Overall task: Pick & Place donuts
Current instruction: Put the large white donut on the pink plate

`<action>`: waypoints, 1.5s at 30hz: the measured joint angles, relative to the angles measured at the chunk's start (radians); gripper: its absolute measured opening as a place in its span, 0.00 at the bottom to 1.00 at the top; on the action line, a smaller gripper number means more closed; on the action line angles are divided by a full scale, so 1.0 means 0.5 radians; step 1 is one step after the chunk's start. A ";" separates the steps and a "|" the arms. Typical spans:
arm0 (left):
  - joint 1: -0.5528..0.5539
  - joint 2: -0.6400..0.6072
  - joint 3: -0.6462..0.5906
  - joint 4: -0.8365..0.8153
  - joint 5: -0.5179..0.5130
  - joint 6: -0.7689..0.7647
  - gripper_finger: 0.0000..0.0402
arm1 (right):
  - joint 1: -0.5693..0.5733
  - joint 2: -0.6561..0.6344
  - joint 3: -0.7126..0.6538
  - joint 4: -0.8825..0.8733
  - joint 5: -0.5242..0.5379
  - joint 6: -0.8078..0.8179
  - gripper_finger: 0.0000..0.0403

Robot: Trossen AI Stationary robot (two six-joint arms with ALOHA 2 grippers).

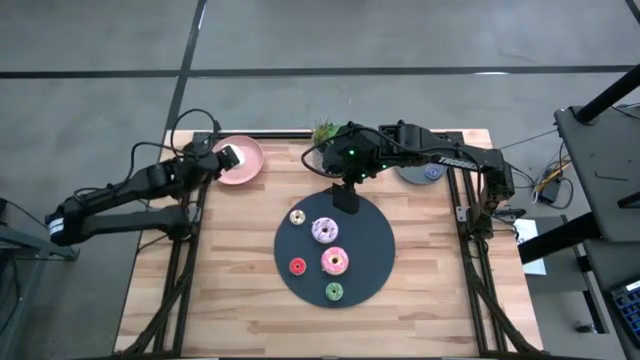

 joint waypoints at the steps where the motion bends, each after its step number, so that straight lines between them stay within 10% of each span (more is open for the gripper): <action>1: 0.019 -0.004 -0.019 0.029 0.005 0.001 0.26 | 0.000 0.000 0.000 0.000 -0.001 0.000 0.62; 25: 0.963 0.070 -0.098 0.632 0.778 0.532 0.26 | -0.049 0.000 -0.001 0.000 -0.001 0.002 0.62; 45: 1.287 0.694 -0.100 1.064 1.014 0.587 0.26 | -0.079 0.000 -0.001 0.000 -0.001 0.002 0.62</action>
